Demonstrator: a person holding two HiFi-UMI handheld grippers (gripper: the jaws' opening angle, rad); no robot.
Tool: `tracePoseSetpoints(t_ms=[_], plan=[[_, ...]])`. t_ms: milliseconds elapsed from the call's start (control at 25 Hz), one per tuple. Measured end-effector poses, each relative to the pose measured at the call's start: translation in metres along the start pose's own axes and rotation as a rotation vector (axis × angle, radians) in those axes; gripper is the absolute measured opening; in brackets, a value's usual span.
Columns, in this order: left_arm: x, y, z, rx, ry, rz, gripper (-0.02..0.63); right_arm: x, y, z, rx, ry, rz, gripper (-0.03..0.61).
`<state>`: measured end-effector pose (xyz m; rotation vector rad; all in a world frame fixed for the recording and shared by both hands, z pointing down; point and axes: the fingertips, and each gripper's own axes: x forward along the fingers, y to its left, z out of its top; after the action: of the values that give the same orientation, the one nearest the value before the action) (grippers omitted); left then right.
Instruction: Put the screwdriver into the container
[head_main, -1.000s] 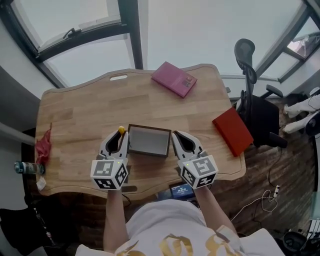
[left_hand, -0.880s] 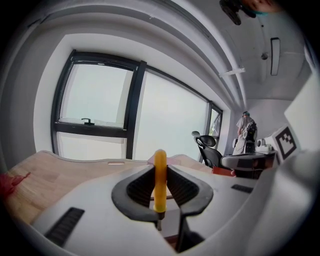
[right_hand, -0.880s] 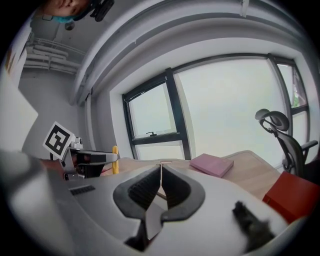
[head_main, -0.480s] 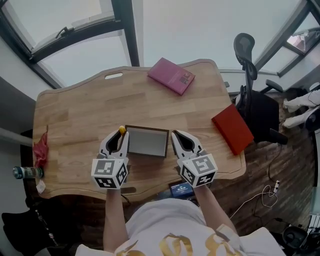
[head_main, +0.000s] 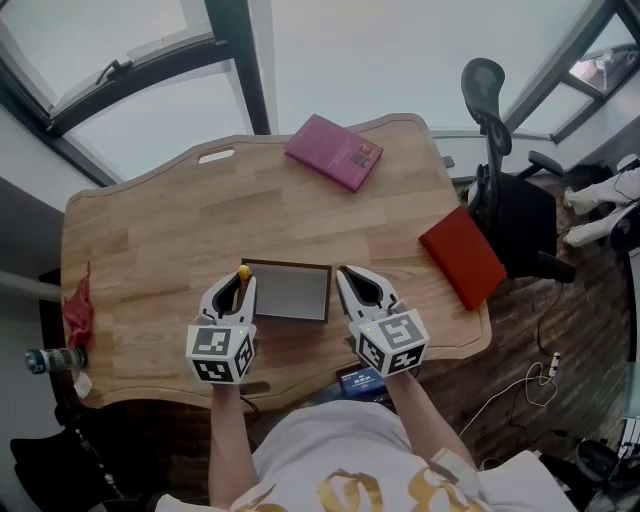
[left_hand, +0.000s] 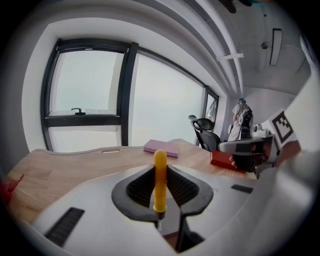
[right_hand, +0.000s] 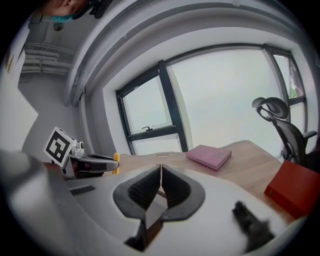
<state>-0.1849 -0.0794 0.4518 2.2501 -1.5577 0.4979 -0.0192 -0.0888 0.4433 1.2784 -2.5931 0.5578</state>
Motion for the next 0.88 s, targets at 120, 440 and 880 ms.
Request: tracePoseSetpoints(t_ms=[120, 440, 880], plan=[[0.005, 0.001, -0.005, 0.012, 0.017, 0.001, 0.08, 0.001, -0.002, -0.004, 0.007, 0.009, -0.001, 0.032], [0.017, -0.006, -0.014, 0.058, 0.069, -0.019, 0.08, 0.005, -0.008, -0.014, 0.024, 0.033, 0.004, 0.032], [0.034, -0.01, -0.033, 0.062, 0.15, -0.08, 0.08, 0.014, -0.014, -0.026, 0.053, 0.063, -0.003, 0.032]])
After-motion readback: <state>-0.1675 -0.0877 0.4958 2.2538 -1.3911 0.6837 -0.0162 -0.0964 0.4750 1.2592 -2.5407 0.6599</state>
